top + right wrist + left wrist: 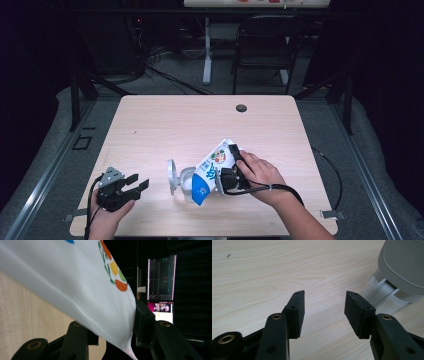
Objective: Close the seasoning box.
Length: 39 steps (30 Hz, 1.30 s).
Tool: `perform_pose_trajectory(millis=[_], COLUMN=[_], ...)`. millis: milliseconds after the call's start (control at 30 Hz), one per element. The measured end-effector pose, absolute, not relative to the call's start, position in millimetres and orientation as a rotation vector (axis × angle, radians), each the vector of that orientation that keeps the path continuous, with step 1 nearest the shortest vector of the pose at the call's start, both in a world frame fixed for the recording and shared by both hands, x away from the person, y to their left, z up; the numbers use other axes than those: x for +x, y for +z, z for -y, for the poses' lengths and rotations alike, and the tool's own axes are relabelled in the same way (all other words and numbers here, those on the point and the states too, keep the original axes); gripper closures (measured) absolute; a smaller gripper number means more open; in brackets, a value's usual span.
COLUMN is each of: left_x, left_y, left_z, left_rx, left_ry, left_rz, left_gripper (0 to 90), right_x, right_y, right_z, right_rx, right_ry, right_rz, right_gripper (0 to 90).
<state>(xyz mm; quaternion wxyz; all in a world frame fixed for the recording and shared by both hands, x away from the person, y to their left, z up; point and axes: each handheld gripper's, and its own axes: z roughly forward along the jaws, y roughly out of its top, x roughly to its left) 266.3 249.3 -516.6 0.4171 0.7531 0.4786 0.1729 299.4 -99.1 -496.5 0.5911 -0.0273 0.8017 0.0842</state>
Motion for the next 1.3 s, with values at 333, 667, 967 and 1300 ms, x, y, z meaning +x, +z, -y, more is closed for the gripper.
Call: perform_pose_trajectory(millis=[333, 667, 967, 1300], left_x=[266.0, 266.1, 266.4, 266.3], left_y=[-516.1, -516.9, -516.6, -516.3], left_z=[-249.8, -248.7, -249.5, -245.9], left_rx=[1.889, 1.892, 1.888, 1.893], left_ry=[0.435, 0.434, 0.431, 0.428], left_rz=[-1.201, -1.205, -1.201, -1.190], left_gripper=[51.3, 51.2, 51.3, 51.3], right_x=[297.6, 295.9, 294.6, 291.4], right_y=[-508.6, -514.7, -520.7, -525.4], right_z=[103.2, 106.1, 106.4, 111.1], right_rx=[0.029, 0.136, 0.237, 0.348], right_ry=[0.266, 0.321, 0.382, 0.440], right_rz=[-1.899, -1.946, -1.993, -2.040], right_gripper=[61.0, 60.3, 60.7, 61.0])
